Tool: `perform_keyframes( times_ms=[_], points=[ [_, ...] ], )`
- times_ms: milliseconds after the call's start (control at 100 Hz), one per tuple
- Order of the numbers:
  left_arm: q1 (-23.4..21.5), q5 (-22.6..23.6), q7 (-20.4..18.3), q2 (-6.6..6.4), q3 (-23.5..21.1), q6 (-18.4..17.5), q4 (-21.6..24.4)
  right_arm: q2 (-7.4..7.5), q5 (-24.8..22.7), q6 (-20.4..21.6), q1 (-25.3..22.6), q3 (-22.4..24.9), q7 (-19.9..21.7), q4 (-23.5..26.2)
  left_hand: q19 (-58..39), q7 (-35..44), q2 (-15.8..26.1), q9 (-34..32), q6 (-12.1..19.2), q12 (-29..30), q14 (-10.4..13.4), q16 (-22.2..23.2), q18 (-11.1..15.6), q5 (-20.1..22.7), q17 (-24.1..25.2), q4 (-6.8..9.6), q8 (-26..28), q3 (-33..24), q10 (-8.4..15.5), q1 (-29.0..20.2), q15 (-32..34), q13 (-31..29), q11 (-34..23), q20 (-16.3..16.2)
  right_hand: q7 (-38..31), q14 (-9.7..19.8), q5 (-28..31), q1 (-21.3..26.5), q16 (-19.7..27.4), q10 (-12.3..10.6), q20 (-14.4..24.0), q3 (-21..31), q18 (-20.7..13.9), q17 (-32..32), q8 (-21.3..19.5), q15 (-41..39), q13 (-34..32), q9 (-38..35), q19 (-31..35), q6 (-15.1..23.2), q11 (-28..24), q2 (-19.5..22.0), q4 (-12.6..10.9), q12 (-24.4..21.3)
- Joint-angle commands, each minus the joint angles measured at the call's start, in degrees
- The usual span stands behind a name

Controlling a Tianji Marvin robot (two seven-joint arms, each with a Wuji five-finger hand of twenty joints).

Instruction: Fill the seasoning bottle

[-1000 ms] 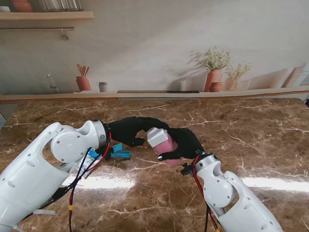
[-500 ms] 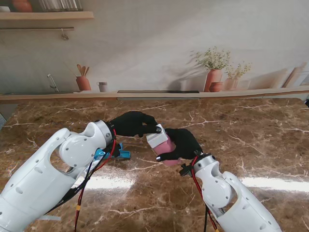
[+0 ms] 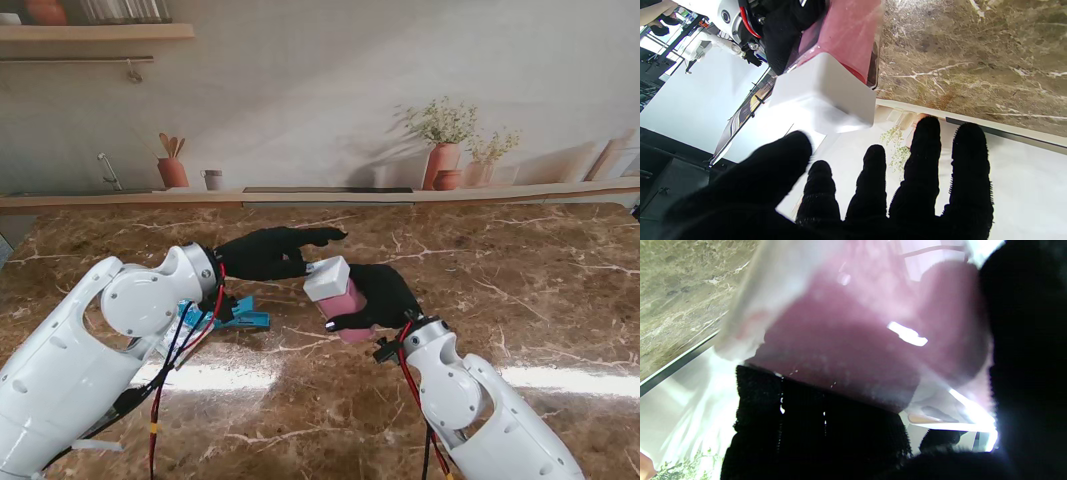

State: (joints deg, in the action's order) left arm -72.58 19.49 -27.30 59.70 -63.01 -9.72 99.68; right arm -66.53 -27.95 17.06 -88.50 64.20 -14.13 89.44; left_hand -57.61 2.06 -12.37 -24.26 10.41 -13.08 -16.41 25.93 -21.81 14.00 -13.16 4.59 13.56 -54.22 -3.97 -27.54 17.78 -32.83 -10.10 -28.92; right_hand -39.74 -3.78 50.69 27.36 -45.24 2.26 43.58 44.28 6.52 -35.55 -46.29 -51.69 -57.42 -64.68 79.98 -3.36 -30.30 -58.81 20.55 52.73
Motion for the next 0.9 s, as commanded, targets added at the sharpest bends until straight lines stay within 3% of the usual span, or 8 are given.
perform_keyframes(
  times_ms=[0, 20, 50, 130, 250, 530, 780, 890],
  points=[
    [-0.15, 1.78, 1.44, -0.4, -0.2, -0.72, 0.19, -0.17, 0.27, -0.29, -0.26, 0.14, 0.58, 0.5, 2.66, -1.46, -9.56, 4.27, 5.29, 0.72, 1.37, -1.46, -1.43, -3.19, 3.65, -7.34, 1.5, -13.96, 3.32, -6.31, -2.45, 3.79, 0.98, 0.07, -11.12, 3.82, 7.53, 16.5, -0.61, -9.19, -0.74, 28.49, -0.52, -0.63, -3.27, -4.26, -3.84, -6.36, 2.56, 19.58, -8.78, 18.34, -7.18, 2.39],
    [-0.17, 2.05, 1.54, -0.42, -0.23, -1.22, 0.17, -0.17, 0.28, -0.3, -0.26, 0.13, 0.59, 0.5, 3.64, -1.04, -13.87, 5.62, 6.35, 0.69, 2.05, -1.87, -1.21, -3.12, 4.99, -9.7, 2.18, -17.68, 4.05, -10.64, -3.18, 5.04, 0.72, 0.18, -11.12, 3.81, 7.54, 16.51, -0.61, -9.19, -0.74, 28.49, -0.52, -0.64, -3.26, -4.27, -3.84, -6.35, 2.57, 19.58, -8.77, 18.34, -7.18, 2.39],
    [-0.14, 2.55, 1.7, -0.46, -0.2, -2.11, 0.06, -0.16, 0.32, -0.31, -0.24, 0.12, 0.62, 0.5, 4.83, -0.88, -16.09, 7.09, 6.99, 0.64, 2.51, -2.32, -1.1, -3.64, 6.23, -10.76, 2.87, -18.24, 4.7, -16.01, -3.94, 6.33, 0.21, 0.25, -11.13, 3.8, 7.54, 16.51, -0.61, -9.19, -0.74, 28.49, -0.52, -0.64, -3.25, -4.27, -3.84, -6.34, 2.57, 19.57, -8.77, 18.35, -7.18, 2.4],
    [0.14, 3.21, 0.41, -0.9, 0.05, -3.75, 0.04, -0.15, 0.36, -0.3, -0.15, 0.05, 0.73, 0.45, 6.75, -0.27, -16.84, 12.9, 7.78, 0.87, 3.09, -2.72, -0.41, -5.41, 8.33, -9.13, 5.81, -16.32, 4.44, -28.5, -4.67, 9.66, -0.8, -0.94, -11.13, 3.79, 7.53, 16.52, -0.61, -9.23, -0.75, 28.46, -0.51, -0.63, -3.23, -4.28, -3.84, -6.33, 2.58, 19.57, -8.77, 18.37, -7.17, 2.42],
    [1.03, 3.09, -2.29, -1.63, 0.95, -5.71, -0.33, -0.13, 0.48, -0.27, -0.01, -0.05, 0.91, 0.41, 8.13, 0.58, -13.69, 14.05, 7.89, 0.65, 2.93, -2.56, -0.25, -6.21, 9.27, -9.5, 9.76, -9.53, 3.59, -32.65, -4.49, 10.56, 1.12, -2.33, -11.15, 3.86, 7.53, 16.53, -0.61, -9.21, -0.76, 28.47, -0.51, -0.63, -3.21, -4.29, -3.85, -6.31, 2.58, 19.58, -8.76, 18.38, -7.17, 2.42],
    [3.65, 4.73, -3.95, -2.24, 4.07, -8.53, -2.03, -0.13, 0.61, -0.2, 0.29, -0.19, 1.13, 0.44, 10.0, 1.78, -13.82, 16.19, 3.9, -4.95, 7.08, 2.34, 2.11, -6.14, 10.13, -11.27, 14.81, -4.33, 3.24, -24.09, -2.09, 8.86, 5.32, -4.61, -11.11, 3.84, 7.44, 16.49, -0.6, -9.24, -0.79, 28.44, -0.53, -0.62, -3.15, -4.32, -3.84, -6.33, 2.58, 19.63, -8.73, 18.38, -7.14, 2.43],
    [4.73, 7.79, 0.44, -1.4, 6.41, -9.66, -3.88, -0.26, 0.74, -0.19, 0.29, -0.23, 0.65, 0.46, 5.61, 28.98, -17.39, 5.93, -0.58, -13.96, 10.49, 13.64, 6.79, 0.35, 5.83, -10.78, 19.39, 0.91, 9.49, -13.97, 5.52, -1.52, -11.95, -5.31, -10.89, 3.85, 7.35, 16.45, -0.59, -9.2, -0.81, 28.45, -0.57, -0.62, -2.82, -4.3, -3.82, -6.33, 2.59, 19.54, -8.63, 18.29, -7.14, 2.34],
    [4.28, 7.98, 3.88, -0.6, 6.6, -9.97, -4.67, -0.26, 0.71, -0.09, 0.26, -0.2, 0.59, 0.39, 0.44, 37.74, -19.24, -6.16, -4.33, -16.38, 9.63, 16.23, 7.44, 7.55, 1.53, -11.65, 18.47, 2.65, 8.51, -8.4, 9.81, -8.31, -16.61, -5.27, -10.91, 3.85, 7.42, 16.45, -0.56, -9.23, -0.81, 28.49, -0.57, -0.62, -2.75, -4.26, -3.83, -6.37, 2.59, 19.57, -8.63, 18.3, -7.15, 2.34]
  ],
)
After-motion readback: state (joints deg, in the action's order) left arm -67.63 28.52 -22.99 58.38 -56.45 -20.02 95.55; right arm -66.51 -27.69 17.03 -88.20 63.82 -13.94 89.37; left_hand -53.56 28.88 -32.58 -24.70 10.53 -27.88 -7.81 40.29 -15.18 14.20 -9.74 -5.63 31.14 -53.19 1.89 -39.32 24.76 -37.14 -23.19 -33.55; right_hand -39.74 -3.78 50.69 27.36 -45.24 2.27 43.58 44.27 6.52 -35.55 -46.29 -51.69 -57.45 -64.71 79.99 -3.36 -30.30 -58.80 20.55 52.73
